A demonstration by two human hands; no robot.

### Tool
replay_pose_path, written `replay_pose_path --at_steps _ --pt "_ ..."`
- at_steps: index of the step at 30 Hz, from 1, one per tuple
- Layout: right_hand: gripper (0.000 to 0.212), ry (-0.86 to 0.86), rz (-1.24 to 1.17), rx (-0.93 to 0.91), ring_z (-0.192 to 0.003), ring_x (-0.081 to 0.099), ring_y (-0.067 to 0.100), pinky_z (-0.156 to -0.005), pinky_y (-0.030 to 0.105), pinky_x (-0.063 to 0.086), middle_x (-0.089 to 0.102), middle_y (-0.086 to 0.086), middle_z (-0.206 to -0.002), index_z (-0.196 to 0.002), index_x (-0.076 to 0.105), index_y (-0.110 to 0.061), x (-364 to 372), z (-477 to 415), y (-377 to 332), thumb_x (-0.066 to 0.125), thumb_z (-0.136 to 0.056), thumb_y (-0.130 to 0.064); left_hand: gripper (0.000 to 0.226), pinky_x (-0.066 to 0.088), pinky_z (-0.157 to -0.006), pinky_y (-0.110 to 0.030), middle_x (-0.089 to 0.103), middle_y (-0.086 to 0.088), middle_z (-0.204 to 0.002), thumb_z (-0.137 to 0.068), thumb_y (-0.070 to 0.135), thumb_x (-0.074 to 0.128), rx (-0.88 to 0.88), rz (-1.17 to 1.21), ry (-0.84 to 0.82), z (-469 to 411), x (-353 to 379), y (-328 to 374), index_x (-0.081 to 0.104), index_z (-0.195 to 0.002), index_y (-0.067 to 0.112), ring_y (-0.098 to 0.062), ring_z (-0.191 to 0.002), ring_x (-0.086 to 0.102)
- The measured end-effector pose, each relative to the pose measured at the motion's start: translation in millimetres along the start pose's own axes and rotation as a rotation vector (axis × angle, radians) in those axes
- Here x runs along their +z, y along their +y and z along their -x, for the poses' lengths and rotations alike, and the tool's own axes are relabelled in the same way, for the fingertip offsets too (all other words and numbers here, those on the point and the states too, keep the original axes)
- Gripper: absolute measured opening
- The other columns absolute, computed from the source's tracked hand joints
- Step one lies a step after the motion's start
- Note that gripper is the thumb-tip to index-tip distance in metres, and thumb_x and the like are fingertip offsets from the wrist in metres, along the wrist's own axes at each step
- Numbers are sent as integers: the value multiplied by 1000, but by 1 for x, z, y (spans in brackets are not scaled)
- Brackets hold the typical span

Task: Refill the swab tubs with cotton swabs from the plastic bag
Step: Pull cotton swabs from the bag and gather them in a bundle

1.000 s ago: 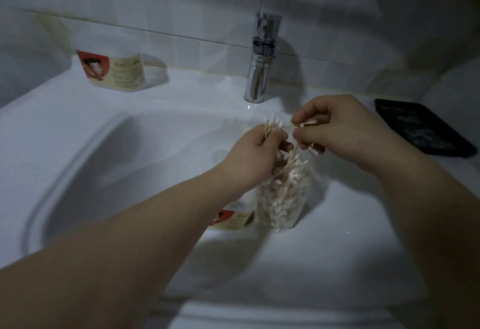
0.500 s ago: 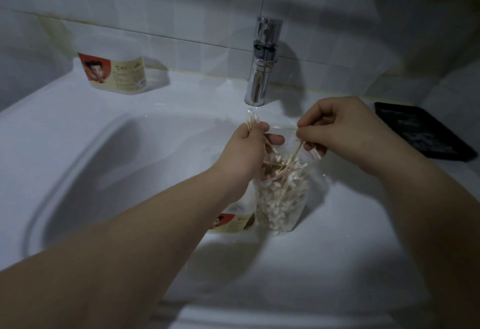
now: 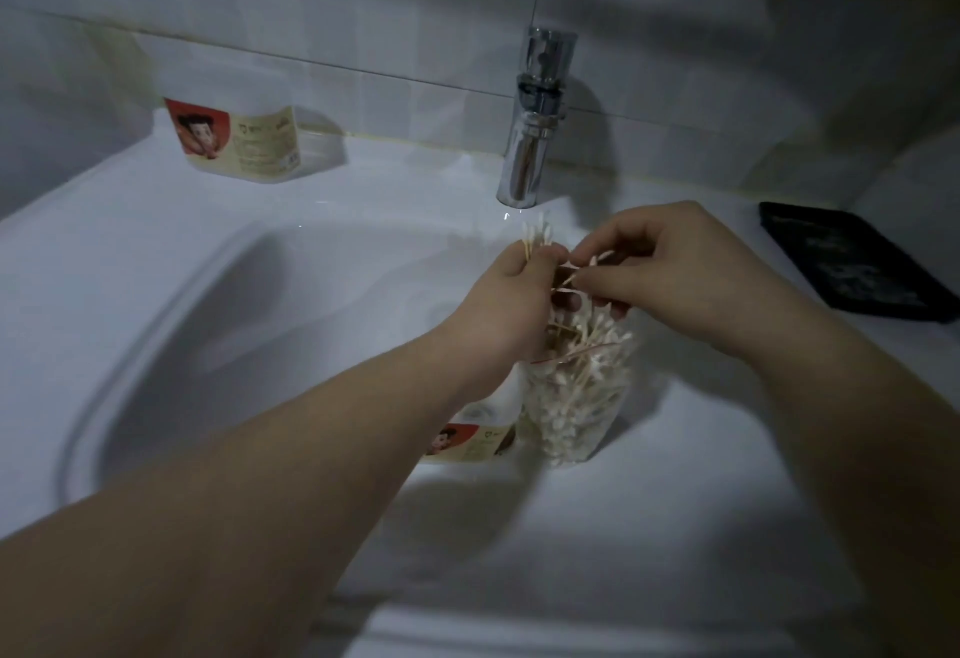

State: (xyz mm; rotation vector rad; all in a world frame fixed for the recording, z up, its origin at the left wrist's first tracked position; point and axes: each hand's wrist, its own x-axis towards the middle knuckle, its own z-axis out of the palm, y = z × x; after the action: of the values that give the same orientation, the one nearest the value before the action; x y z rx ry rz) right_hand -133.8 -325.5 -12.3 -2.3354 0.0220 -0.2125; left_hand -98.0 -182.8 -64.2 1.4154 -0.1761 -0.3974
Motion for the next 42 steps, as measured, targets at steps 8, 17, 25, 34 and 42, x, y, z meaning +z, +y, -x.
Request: replay_pose_path --at_steps 8,17,25,34,42 --pt "16 116 -209 15 -59 71 22 -66 31 58 72 5 -65 -93 74 -14 7 -5 3 82 -82 -7 32 48 -77 -30 68 -19 -117 -109 35 39 56 -168 -21 4 0 2 57 -123 12 -23 -99 64" --pt "15 197 -93 -1 -77 72 0 -77 21 52 78 -9 -77 -88 79 -35 8 -7 9 87 -78 -26 25 52 -77 -30 67 4 -98 -109 22 40 89 -171 -134 7 -1 1 52 -129 12 -13 -88 61" --pt "22 176 -194 -2 -65 69 4 -59 19 51 76 -4 -72 -90 77 -25 5 -6 5 77 -85 -4 22 43 -72 -34 59 0 -87 -107 18 41 64 -236 -121 2 0 -1 62 -100 17 -19 -79 52" --pt "30 116 -231 45 -61 70 14 -59 23 55 73 4 -68 -107 73 -19 3 -4 6 71 -86 3 31 53 -90 -35 72 -1 -93 -108 27 44 58 -159 -116 3 -1 0 68 -113 9 -20 -91 67" --pt "26 121 -8 1 -84 67 -7 -82 22 49 76 -14 -89 -112 77 -37 2 -8 13 79 -85 -37 26 38 -63 -32 58 1 -78 -109 28 42 12 -42 -108 -2 -2 -4 59 -93 18 -22 -74 51"
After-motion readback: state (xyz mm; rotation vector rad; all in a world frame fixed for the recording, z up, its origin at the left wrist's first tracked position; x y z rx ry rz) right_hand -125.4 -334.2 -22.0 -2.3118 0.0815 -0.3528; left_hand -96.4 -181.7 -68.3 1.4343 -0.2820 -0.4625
